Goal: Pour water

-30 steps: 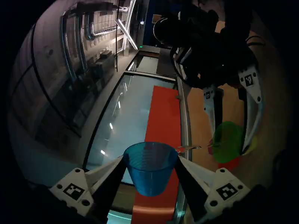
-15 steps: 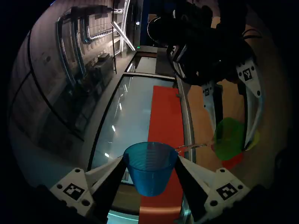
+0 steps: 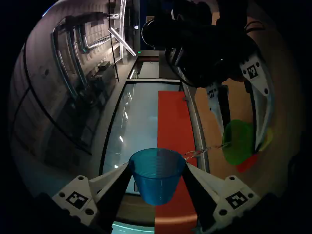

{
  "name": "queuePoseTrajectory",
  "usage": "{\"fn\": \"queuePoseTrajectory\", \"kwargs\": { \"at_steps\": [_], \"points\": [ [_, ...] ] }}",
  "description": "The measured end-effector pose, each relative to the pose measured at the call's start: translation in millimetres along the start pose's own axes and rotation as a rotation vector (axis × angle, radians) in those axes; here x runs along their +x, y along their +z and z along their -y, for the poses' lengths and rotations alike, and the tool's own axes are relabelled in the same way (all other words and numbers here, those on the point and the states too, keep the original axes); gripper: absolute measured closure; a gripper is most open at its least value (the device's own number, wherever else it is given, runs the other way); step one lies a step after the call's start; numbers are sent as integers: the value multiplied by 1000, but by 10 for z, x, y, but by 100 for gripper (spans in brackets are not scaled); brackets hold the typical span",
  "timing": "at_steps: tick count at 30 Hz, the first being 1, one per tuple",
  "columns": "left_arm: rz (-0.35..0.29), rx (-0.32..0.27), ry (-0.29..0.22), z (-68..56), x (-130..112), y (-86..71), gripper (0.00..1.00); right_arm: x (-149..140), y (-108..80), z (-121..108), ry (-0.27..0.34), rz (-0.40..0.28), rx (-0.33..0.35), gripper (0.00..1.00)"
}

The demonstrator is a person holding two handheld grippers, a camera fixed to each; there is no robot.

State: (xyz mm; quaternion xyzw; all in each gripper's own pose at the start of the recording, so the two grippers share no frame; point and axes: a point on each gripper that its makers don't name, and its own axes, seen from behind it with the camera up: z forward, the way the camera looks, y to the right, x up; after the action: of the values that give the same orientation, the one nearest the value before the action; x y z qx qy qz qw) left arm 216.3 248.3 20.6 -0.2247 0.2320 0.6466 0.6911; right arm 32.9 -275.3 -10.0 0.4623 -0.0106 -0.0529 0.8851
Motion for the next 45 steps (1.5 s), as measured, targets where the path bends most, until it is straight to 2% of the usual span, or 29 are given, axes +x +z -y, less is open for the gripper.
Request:
{"fn": "queuePoseTrajectory", "kwargs": {
  "at_steps": [11,23,29,35,38,41,45],
  "points": [
    [-1,1,54,-29,67,-17,14,12,-16,-8,0,-2,-2,9],
    [-2,4,76,-70,101,-29,14,10,-17,-20,-2,-5,-1,9],
    [0,3,64,-75,82,-23,14,13,-19,-26,-2,-5,-3,9],
    [-2,2,57,-30,55,2,14,17,-19,-22,-1,-8,-3,9],
    [-1,0,39,-31,35,15,14,34,-17,-13,0,-9,-3,9],
    [0,1,8,-34,12,16,14,46,-22,-2,-3,-9,-2,9],
    [1,-1,-64,-50,-25,7,14,54,-37,-1,-5,-12,-4,9]
  ]
}}
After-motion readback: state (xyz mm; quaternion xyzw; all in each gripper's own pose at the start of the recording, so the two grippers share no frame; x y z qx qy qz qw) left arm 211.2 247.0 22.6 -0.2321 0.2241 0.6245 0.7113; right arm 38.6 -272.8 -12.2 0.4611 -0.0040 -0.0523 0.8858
